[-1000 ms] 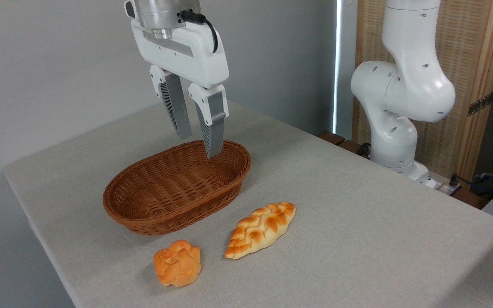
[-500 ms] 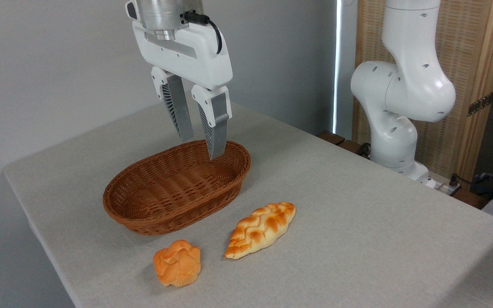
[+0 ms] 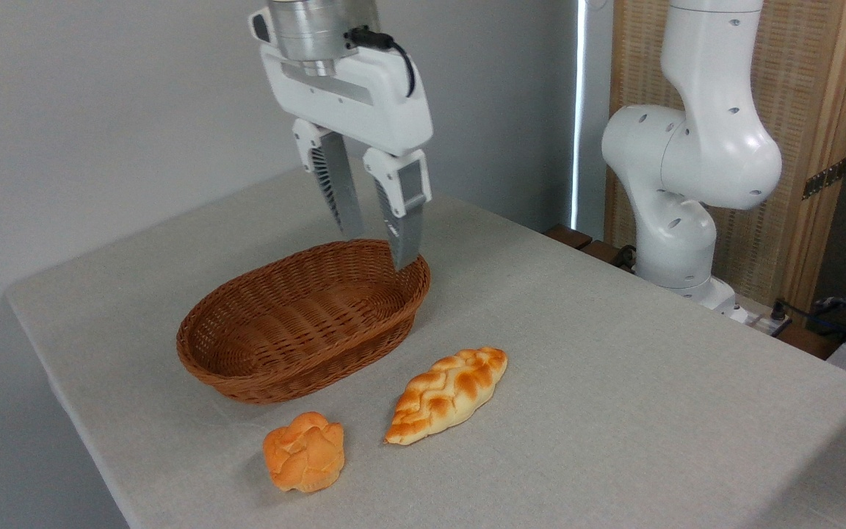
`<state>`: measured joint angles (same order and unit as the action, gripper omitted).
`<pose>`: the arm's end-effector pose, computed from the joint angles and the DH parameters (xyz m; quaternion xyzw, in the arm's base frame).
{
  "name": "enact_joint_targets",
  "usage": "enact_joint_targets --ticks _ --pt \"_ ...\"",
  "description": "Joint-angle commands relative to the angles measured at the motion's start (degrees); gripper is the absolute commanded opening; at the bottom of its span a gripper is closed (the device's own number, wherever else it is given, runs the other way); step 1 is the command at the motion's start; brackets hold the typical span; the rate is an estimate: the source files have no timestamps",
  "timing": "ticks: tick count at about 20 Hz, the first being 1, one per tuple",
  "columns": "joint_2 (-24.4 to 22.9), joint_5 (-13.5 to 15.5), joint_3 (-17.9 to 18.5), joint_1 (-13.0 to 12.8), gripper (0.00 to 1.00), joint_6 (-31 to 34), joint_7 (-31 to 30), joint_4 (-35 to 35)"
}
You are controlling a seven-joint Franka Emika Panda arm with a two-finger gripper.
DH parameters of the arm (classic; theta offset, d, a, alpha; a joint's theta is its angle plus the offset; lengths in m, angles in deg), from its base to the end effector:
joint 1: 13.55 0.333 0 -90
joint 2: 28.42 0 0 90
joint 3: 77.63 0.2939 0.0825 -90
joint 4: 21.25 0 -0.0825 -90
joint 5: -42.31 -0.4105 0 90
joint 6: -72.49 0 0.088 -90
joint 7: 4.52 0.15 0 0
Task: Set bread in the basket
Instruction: 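Move the open gripper from above the basket toward the braided roll, then lower the open gripper over the braided golden roll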
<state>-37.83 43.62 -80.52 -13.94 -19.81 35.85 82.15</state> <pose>0.5310 -0.0351 0.5375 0.9286 -0.3708 -0.0118 0.0116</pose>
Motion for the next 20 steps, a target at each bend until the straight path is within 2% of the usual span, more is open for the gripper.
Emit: enact_joint_targets --ticks 1,6,10,13,17,20 --pt "-7.5 1.0 0.3 0.0 1.0 -4.6 0.9 11.0" --pt "-10.3 0.3 0.2 0.0 1.0 -5.9 1.2 20.6" --pt "-11.1 -0.2 0.3 0.1 1.0 -12.6 1.3 28.2" --pt "-10.9 -5.1 0.3 0.3 1.0 -14.2 1.5 30.4" --pt "-10.5 -5.8 0.8 0.3 1.0 -16.0 2.0 32.4" --pt "-10.5 -5.8 0.8 0.3 1.0 -21.1 1.8 35.5"
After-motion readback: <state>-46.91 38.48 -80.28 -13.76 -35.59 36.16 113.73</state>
